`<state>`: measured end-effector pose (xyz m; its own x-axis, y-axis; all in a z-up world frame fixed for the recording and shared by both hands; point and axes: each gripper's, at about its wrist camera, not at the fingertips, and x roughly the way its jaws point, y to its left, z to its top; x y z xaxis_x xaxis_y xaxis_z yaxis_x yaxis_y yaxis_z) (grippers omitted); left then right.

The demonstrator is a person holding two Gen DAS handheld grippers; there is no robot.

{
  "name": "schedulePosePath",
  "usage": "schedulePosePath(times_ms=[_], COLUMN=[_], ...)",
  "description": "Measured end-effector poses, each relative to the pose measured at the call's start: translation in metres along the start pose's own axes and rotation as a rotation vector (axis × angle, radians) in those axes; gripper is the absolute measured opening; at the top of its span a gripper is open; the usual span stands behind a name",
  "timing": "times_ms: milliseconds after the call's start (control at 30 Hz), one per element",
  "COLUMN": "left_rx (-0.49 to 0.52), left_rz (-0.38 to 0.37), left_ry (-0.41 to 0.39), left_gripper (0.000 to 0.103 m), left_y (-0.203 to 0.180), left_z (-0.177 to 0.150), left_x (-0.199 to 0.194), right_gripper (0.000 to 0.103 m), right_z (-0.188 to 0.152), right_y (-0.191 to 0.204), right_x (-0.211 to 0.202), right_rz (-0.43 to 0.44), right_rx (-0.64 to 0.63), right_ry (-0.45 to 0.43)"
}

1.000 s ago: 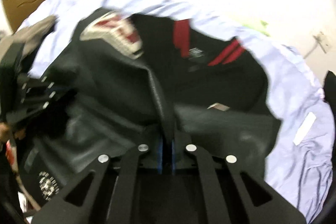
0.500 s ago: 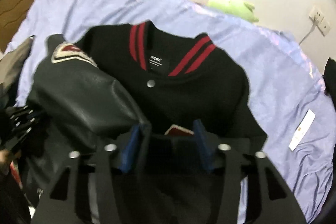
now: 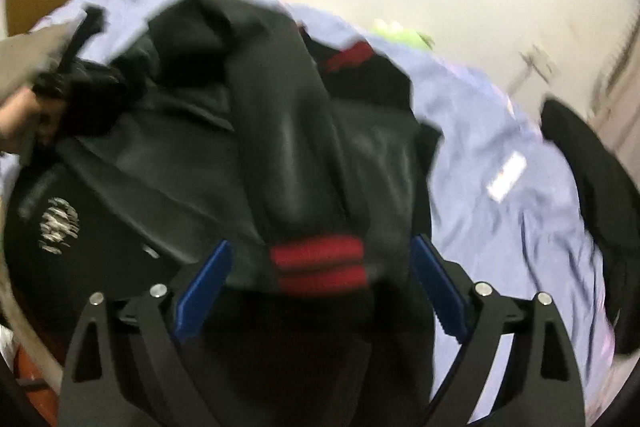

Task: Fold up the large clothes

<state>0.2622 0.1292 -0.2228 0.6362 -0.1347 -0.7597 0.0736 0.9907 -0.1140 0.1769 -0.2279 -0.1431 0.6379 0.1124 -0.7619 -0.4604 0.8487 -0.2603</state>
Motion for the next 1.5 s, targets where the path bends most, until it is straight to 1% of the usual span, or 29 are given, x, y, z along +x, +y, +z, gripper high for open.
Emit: schedulePosePath(times_ms=[67, 133, 167, 200, 233, 267, 300, 367, 400, 467, 500, 600, 700, 733, 800, 900, 967, 1000, 1067, 1100, 1167, 1200, 1300, 1333, 1400, 1433, 1500], left_rx=[0.002, 0.005, 0.007, 0.006, 0.006, 0.009, 0.016, 0.044, 0.061, 0.097, 0.108, 0.131, 0.131, 0.127, 0.127, 0.126, 0.121, 0.127, 0.139, 0.146, 0.177, 0.199, 0.238, 0.240, 0.246, 0.259, 0.284], left_rz=[0.001, 0.000, -0.001, -0.003, -0.004, -0.006, -0.008, -0.015, -0.019, -0.036, -0.045, -0.075, -0.105, -0.112, -0.111, -0.095, -0.096, -0.096, -0.105, -0.111, -0.122, -0.134, -0.145, -0.150, -0.142, -0.132, -0.112], left_ry=[-0.002, -0.002, -0.002, 0.000, 0.001, 0.001, 0.000, -0.009, -0.015, -0.037, -0.050, -0.095, -0.128, -0.130, -0.137, -0.137, -0.135, -0.130, -0.114, -0.104, -0.084, -0.061, -0.002, 0.024, 0.062, 0.086, 0.100], left_gripper=[0.003, 0.003, 0.003, 0.003, 0.003, 0.003, 0.003, 0.003, 0.003, 0.003, 0.003, 0.003, 0.003, 0.003, 0.003, 0.003, 0.003, 0.003, 0.003, 0.003, 0.003, 0.003, 0.003, 0.003, 0.003, 0.003, 0.004], left_y=[-0.001, -0.006, -0.006, -0.006, -0.005, -0.006, -0.007, -0.011, -0.014, -0.022, -0.025, -0.035, -0.042, -0.044, -0.049, -0.055, -0.060, -0.064, -0.071, -0.075, -0.087, -0.094, -0.108, -0.109, -0.108, -0.110, -0.105], left_z=[-0.002, -0.001, -0.002, 0.000, 0.001, 0.002, 0.003, 0.004, 0.005, 0.006, 0.008, 0.017, 0.036, 0.042, 0.055, 0.075, 0.090, 0.099, 0.108, 0.113, 0.119, 0.119, 0.114, 0.111, 0.105, 0.101, 0.095], left_x=[-0.001, -0.001, -0.001, -0.001, -0.001, -0.002, -0.004, -0.010, -0.014, -0.027, -0.034, -0.058, -0.077, -0.079, -0.081, -0.072, -0.062, -0.053, -0.038, -0.030, -0.011, 0.003, 0.035, 0.049, 0.068, 0.083, 0.094], right_gripper=[0.089, 0.088, 0.086, 0.071, 0.059, 0.044, 0.037, 0.029, 0.025, 0.020, 0.018, 0.015, 0.013, 0.013, 0.013, 0.013, 0.013, 0.013, 0.013, 0.013, 0.013, 0.014, 0.015, 0.015, 0.020, 0.023, 0.026], right_z=[-0.001, 0.003, 0.005, 0.006, 0.009, 0.012, 0.017, 0.024, 0.028, 0.034, 0.037, 0.044, 0.051, 0.054, 0.053, 0.052, 0.043, 0.036, 0.018, 0.010, -0.020, -0.031, -0.069, -0.075, -0.087, -0.091, -0.092], right_y=[-0.009, -0.017, -0.020, -0.023, -0.027, -0.031, -0.036, -0.045, -0.052, -0.061, -0.068, -0.090, -0.109, -0.118, -0.125, -0.131, -0.139, -0.142, -0.148, -0.151, -0.160, -0.162, -0.167, -0.166, -0.165, -0.165, -0.167], right_x=[0.022, 0.038, 0.041, 0.045, 0.051, 0.055, 0.054, 0.049, 0.044, 0.034, 0.026, 0.004, -0.015, -0.022, -0.028, -0.041, -0.042, -0.041, -0.032, -0.024, -0.003, 0.004, 0.039, 0.047, 0.068, 0.076, 0.088], right_rz=[-0.018, 0.013, 0.051, 0.113, 0.196, 0.223, 0.240, 0.273, 0.307, 0.346, 0.390, 0.513, 0.620, 0.681, 0.749, 0.807, 0.848, 0.853, 0.875, 0.866, 0.833, 0.823, 0.783, 0.773, 0.744, 0.742, 0.759], right_rx=[0.065, 0.111, 0.129, 0.150, 0.182, 0.212, 0.229, 0.241, 0.255, 0.269, 0.295, 0.395, 0.485, 0.529, 0.590, 0.609, 0.657, 0.661, 0.706, 0.725, 0.780, 0.799, 0.863, 0.864, 0.885, 0.907, 0.951], right_ry=[0.018, 0.023, 0.024, 0.035, 0.072, 0.109, 0.129, 0.144, 0.155, 0.155, 0.152, 0.131, 0.110, 0.110, 0.118, 0.109, 0.102, 0.103, 0.119, 0.135, 0.175, 0.186, 0.230, 0.236, 0.247, 0.249, 0.233])
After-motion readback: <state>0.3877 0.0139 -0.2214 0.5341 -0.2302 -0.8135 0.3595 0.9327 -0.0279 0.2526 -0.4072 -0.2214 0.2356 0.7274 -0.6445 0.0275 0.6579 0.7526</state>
